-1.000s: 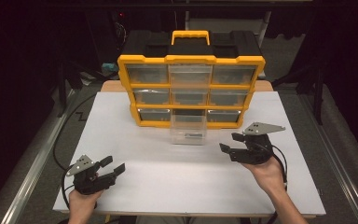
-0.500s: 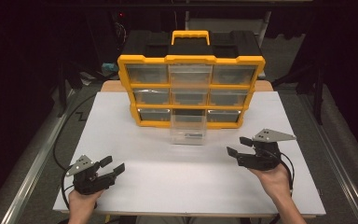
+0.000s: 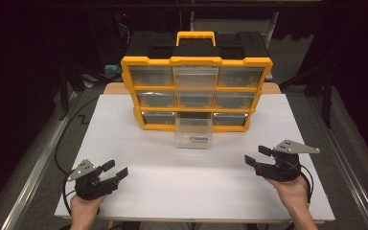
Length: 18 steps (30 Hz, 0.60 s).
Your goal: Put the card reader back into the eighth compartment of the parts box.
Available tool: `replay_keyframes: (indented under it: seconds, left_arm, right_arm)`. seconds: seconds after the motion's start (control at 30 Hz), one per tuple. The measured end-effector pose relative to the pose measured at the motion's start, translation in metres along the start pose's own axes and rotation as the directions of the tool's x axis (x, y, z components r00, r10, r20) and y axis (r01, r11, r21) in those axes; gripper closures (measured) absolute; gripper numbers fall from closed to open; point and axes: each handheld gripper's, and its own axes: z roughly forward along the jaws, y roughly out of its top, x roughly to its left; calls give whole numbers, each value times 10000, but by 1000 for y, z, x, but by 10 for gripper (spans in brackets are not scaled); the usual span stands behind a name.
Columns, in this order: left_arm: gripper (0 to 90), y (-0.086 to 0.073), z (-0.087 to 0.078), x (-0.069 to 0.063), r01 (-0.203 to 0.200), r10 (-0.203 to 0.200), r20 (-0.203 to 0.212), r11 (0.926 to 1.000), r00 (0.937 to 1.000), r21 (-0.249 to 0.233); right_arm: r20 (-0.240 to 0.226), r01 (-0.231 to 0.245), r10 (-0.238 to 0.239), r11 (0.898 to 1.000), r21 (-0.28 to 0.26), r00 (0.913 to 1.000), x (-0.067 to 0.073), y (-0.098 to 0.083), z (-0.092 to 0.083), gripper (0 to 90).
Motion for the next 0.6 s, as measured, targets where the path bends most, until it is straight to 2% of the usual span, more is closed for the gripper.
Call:
replay_keyframes:
  seconds: [0.6]
  left_arm:
    - [333,0,-1,0,11,-11,0,10000,10000,-75]
  right_arm:
    - [239,-496,507,9977,-456,9984,-15,-26,-12,316]
